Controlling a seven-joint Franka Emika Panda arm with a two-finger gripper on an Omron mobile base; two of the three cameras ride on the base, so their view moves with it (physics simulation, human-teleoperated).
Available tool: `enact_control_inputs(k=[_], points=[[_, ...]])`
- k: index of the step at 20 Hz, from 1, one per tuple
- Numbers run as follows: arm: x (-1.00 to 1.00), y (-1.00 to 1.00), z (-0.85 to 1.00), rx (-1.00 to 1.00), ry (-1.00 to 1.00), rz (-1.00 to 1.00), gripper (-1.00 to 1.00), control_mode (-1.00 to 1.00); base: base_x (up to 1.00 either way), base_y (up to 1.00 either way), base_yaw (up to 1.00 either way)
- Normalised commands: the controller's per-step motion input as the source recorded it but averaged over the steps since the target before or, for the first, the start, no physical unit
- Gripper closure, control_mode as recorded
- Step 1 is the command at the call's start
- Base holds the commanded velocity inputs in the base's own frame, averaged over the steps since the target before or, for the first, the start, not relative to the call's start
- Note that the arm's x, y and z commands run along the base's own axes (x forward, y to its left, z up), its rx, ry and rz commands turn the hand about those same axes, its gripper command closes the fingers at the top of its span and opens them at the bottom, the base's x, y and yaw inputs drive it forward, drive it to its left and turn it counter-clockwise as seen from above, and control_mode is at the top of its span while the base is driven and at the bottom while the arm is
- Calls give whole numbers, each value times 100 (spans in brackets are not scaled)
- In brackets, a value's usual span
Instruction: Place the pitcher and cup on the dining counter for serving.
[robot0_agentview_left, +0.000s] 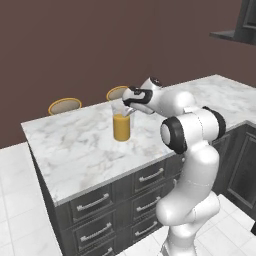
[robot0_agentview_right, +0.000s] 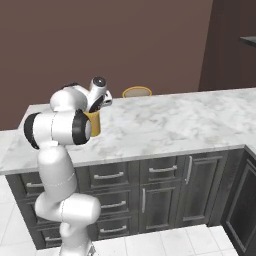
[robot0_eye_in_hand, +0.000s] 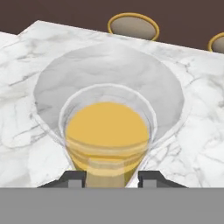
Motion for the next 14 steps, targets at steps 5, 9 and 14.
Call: enact_control_inputs(k=[5, 9, 14], points=[[-12, 0, 3, 0, 0, 0, -100, -100, 0, 0, 0], [-12, 0, 7, 0, 0, 0, -100, -100, 0, 0, 0], [-25, 0, 21, 0, -2, 0, -100, -100, 0, 0, 0]])
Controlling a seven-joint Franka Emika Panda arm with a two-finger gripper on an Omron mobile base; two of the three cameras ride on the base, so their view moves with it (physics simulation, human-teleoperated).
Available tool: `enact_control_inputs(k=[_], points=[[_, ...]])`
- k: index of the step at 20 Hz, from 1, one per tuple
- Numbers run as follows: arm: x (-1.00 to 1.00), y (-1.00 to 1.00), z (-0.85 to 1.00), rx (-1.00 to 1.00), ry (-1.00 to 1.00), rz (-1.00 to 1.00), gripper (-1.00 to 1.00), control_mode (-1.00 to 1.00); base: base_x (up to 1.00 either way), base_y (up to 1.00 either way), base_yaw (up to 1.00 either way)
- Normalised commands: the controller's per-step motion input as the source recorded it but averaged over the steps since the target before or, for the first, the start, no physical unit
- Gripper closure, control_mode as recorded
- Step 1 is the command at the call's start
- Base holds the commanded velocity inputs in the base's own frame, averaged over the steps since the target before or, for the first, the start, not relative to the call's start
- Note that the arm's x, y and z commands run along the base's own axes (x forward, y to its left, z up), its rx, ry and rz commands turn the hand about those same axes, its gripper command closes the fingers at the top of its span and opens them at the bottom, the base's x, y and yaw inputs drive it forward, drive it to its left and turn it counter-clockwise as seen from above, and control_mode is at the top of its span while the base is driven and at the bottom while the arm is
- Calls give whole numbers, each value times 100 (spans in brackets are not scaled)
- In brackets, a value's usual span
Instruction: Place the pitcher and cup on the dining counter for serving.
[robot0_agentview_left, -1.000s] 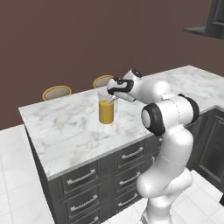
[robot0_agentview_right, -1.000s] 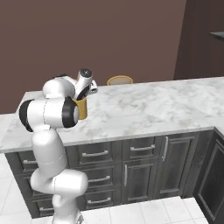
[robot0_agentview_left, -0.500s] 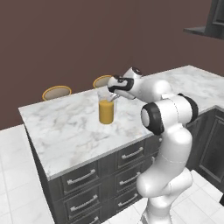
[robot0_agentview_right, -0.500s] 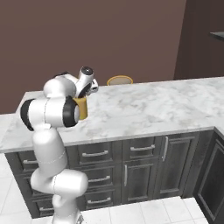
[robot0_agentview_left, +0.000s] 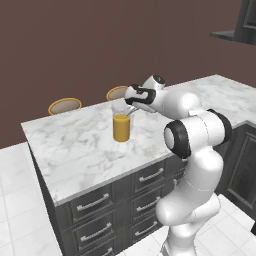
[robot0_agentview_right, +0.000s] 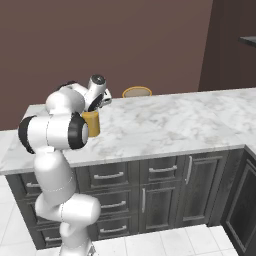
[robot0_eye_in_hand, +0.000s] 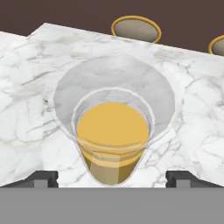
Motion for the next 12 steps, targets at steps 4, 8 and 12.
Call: enact_control_inputs(k=[4, 8, 12], points=[[-38, -2, 40, 0, -1, -1, -100, -100, 0, 0, 0], [-77, -6, 48, 0, 0, -1, -100, -100, 0, 0, 0], [-99, -7, 42, 0, 0, -3, -100, -100, 0, 0, 0]])
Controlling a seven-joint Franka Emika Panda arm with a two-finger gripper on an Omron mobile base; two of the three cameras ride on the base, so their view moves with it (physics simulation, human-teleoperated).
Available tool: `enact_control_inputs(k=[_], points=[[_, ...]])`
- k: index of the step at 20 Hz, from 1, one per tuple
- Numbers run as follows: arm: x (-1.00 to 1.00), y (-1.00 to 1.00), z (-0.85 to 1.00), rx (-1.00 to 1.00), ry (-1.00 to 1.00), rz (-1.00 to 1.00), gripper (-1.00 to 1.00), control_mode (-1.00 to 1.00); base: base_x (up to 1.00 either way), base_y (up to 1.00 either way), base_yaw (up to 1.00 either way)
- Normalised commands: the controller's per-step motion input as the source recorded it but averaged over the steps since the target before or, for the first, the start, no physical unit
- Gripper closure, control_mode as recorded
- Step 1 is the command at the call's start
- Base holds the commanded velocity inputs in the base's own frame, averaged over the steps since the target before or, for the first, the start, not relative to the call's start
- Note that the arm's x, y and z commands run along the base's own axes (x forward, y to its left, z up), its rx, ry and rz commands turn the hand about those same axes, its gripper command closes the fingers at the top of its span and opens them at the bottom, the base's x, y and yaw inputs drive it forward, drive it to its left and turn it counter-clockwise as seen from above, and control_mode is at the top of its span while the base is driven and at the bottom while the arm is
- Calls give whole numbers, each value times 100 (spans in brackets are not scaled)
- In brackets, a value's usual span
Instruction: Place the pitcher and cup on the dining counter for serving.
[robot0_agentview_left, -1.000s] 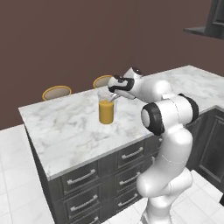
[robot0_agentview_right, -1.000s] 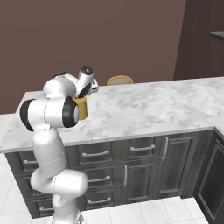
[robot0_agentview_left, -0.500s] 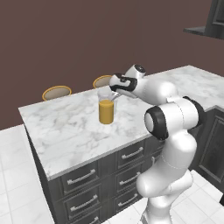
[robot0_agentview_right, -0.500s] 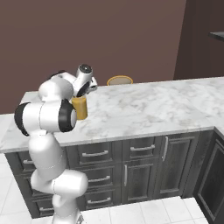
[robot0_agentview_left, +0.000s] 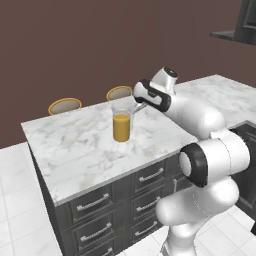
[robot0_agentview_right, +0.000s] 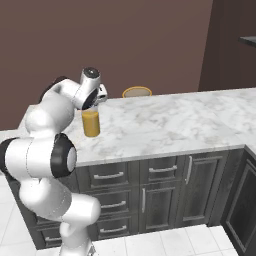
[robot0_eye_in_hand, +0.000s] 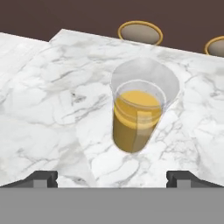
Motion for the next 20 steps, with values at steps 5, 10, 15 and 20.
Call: enact_control_inputs(k=[5, 10, 15, 20], points=[[-100, -11, 32, 0, 1, -6, -100, -100, 0, 0, 0], [-100, -5, 15, 0, 3, -9, -100, -100, 0, 0, 0], [-87, -7, 3, 0, -1, -5, -100, -100, 0, 0, 0], [-77, -5, 0, 0, -6, 0, -100, -100, 0, 0, 0]])
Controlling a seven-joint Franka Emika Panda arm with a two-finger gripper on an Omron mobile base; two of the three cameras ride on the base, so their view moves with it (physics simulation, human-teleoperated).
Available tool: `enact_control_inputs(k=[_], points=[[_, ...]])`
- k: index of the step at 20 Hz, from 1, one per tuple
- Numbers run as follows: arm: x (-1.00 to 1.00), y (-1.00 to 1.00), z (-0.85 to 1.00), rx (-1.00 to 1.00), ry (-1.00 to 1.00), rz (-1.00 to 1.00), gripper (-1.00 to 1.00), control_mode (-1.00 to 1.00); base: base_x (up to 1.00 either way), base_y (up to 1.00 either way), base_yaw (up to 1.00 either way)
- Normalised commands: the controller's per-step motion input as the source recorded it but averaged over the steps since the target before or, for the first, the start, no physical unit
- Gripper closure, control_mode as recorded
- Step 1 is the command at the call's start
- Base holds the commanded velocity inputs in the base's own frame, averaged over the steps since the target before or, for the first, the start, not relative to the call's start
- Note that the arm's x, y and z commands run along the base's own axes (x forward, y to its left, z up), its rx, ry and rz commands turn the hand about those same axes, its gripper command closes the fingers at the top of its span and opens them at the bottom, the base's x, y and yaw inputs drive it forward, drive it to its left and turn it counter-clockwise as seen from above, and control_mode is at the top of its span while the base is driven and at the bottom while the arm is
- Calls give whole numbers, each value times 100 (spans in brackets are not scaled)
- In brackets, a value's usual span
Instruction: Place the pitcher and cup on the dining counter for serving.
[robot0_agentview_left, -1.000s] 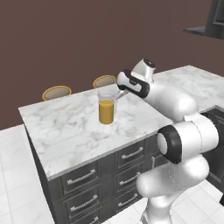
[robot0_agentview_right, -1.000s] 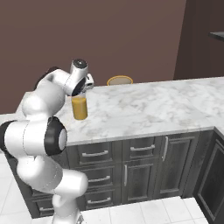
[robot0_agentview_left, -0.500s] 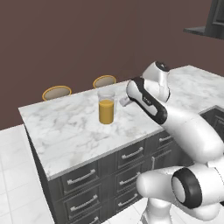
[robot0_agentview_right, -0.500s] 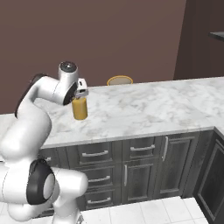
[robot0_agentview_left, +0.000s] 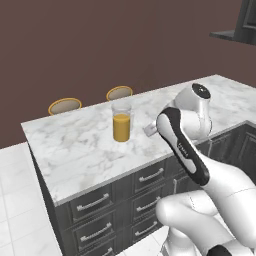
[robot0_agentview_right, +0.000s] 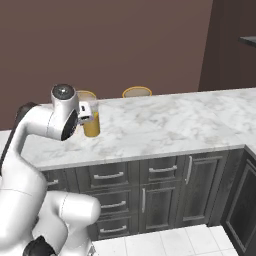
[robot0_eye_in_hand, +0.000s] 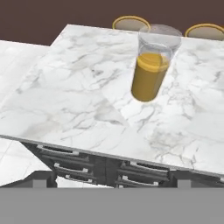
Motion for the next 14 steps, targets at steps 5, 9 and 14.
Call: enact_control_inputs(k=[5, 9, 14], points=[[0, 0, 0, 0, 0, 0, -100, 100, -99, -30, -31], [0, 0, 0, 0, 0, 0, -100, 100, -78, -26, -63], [0, 0, 0, 0, 0, 0, -100, 100, -57, -8, -73]])
